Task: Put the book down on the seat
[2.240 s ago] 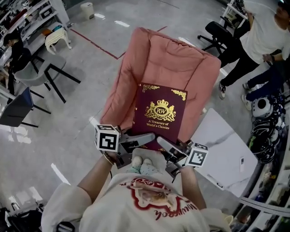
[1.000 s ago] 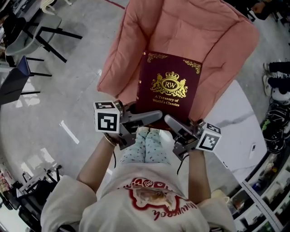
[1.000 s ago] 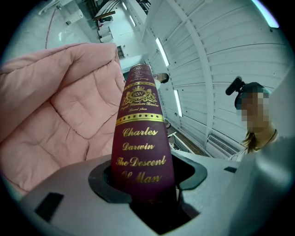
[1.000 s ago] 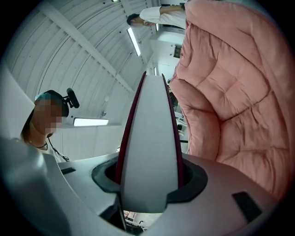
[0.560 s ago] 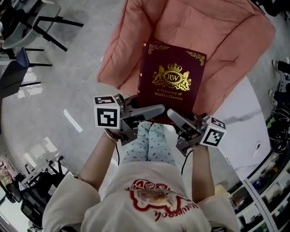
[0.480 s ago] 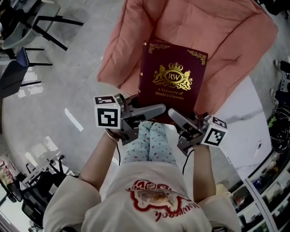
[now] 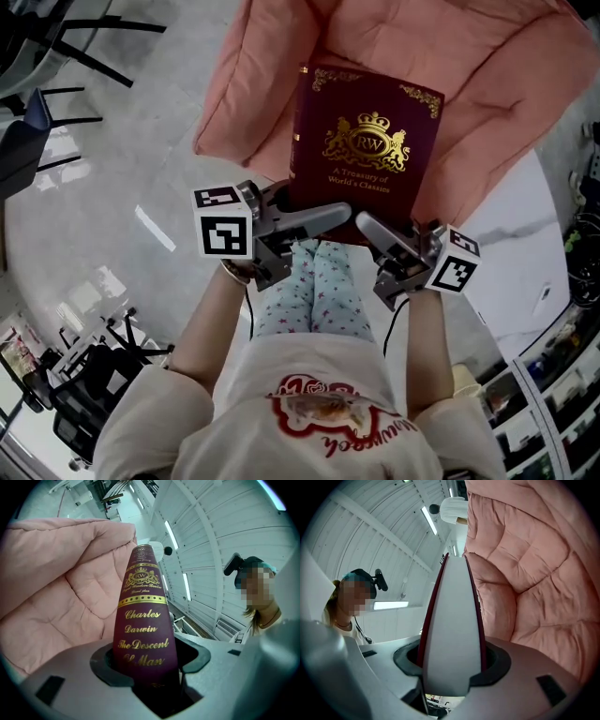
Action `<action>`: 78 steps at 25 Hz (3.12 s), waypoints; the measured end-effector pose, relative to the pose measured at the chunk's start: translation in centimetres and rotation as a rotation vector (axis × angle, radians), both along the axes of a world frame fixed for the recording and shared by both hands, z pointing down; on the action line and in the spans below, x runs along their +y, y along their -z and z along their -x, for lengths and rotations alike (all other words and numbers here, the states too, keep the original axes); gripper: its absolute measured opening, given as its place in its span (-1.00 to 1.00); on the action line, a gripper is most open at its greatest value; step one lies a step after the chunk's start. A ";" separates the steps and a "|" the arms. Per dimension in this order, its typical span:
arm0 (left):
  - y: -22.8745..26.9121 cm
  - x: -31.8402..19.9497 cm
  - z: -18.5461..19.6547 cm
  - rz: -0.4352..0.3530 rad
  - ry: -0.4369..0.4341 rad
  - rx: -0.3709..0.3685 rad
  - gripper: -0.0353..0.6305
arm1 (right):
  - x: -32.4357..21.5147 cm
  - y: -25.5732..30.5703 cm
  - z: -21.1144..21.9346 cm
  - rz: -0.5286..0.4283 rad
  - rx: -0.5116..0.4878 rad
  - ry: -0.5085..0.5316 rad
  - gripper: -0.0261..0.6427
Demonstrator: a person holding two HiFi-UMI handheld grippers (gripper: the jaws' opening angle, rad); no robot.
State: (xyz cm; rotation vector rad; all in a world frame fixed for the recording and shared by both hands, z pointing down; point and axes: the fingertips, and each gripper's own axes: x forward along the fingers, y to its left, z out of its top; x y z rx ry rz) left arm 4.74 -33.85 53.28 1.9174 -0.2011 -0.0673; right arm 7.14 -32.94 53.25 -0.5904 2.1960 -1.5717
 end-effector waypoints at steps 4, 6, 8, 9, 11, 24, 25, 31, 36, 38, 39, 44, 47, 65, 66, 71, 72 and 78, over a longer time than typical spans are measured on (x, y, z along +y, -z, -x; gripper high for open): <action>-1.1 0.1 -0.1 0.010 0.005 -0.004 -0.16 | 0.1 -1.1 -0.1 0.011 -0.002 0.007 -0.27; -1.6 0.1 -0.2 0.017 0.009 -0.002 -0.16 | 0.0 -1.6 -0.2 0.015 0.001 0.011 -0.27; -2.2 -0.1 -0.2 0.021 0.010 0.000 -0.16 | -0.2 -2.1 -0.2 0.014 0.007 0.008 -0.27; -2.6 -0.2 -0.1 0.021 0.009 0.000 -0.16 | -0.3 -2.5 -0.1 0.013 0.008 0.005 -0.27; -3.4 -0.5 0.1 0.022 0.004 -0.003 -0.16 | -0.6 -3.4 0.0 0.016 0.004 0.000 -0.27; -7.5 -0.5 -0.2 0.050 0.002 -0.009 -0.16 | -0.5 -7.4 -0.2 0.034 0.029 -0.003 -0.27; -7.8 -0.4 -0.2 0.052 -0.001 -0.012 -0.16 | -0.5 -7.8 -0.3 0.038 0.024 -0.006 -0.27; -10.0 -0.2 -0.4 0.073 -0.006 -0.013 -0.16 | -0.2 -10.0 -0.4 0.062 0.026 -0.010 -0.27; -11.2 0.1 -0.6 0.076 -0.005 -0.026 -0.16 | 0.1 -11.2 -0.7 0.056 0.024 -0.012 -0.27; -11.7 0.2 -0.6 0.080 -0.008 -0.024 -0.16 | 0.2 -11.6 -0.7 0.061 0.024 -0.015 -0.26; -12.0 0.2 -0.7 0.085 -0.008 -0.022 -0.16 | 0.2 -11.9 -0.8 0.066 0.026 -0.016 -0.27; -14.3 0.4 -1.1 0.121 -0.013 -0.016 -0.16 | 0.4 -14.1 -1.1 0.097 0.034 -0.018 -0.26; -15.6 0.1 -1.0 0.137 -0.021 -0.026 -0.16 | 0.2 -15.5 -1.0 0.118 0.026 -0.024 -0.26; -21.3 -0.1 -0.3 0.228 -0.012 -0.016 -0.16 | -0.1 -21.0 -0.3 0.206 0.064 -0.027 -0.25; -21.6 -0.1 -0.1 0.236 -0.010 -0.016 -0.16 | -0.2 -21.3 -0.2 0.211 0.068 -0.025 -0.25; -22.9 -0.3 0.4 0.262 0.003 -0.025 -0.16 | -0.5 -22.5 0.4 0.222 0.074 -0.012 -0.23; -23.2 -0.3 0.5 0.265 0.005 -0.028 -0.16 | -0.5 -22.7 0.5 0.219 0.073 -0.008 -0.22; -24.6 0.2 0.6 0.284 0.024 -0.030 -0.16 | 0.0 -24.2 0.4 0.247 0.090 -0.003 -0.21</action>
